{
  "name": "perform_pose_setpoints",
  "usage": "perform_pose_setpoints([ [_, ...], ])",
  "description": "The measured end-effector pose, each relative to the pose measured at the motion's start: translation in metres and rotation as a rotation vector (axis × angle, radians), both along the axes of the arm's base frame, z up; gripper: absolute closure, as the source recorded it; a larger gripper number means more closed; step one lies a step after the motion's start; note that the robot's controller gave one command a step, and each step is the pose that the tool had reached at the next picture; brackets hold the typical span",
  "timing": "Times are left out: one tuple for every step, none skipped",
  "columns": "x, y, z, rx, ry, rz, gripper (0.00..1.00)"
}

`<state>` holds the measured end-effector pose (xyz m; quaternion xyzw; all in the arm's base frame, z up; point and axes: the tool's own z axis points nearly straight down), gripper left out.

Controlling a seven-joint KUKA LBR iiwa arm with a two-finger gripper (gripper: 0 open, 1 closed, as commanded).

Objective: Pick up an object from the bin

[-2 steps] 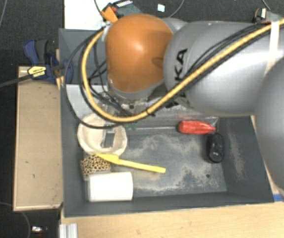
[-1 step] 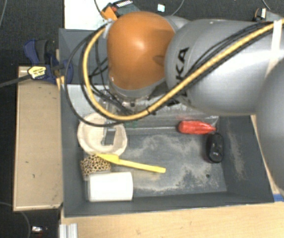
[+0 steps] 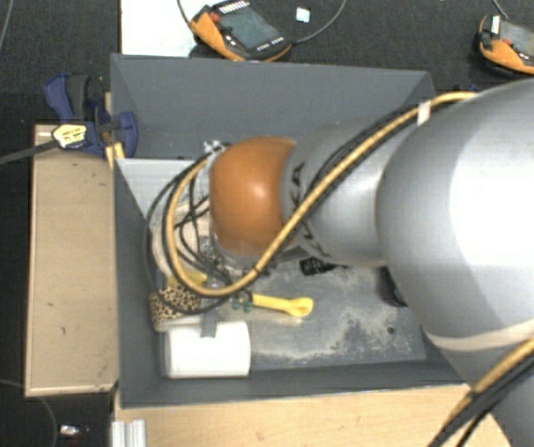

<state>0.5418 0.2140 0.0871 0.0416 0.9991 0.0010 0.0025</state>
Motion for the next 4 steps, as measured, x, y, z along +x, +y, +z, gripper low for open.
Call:
perform_pose_setpoints([
  [0.006,-0.006,0.001,-0.003,-0.025,-0.012,0.00],
  [-0.008,-0.083,0.015,0.002,-0.040,-0.070,0.00],
  [-0.005,-0.061,-0.012,0.013,-0.048,-0.171,0.00],
  [-0.002,-0.057,-0.016,0.013,-0.045,-0.374,1.00],
])
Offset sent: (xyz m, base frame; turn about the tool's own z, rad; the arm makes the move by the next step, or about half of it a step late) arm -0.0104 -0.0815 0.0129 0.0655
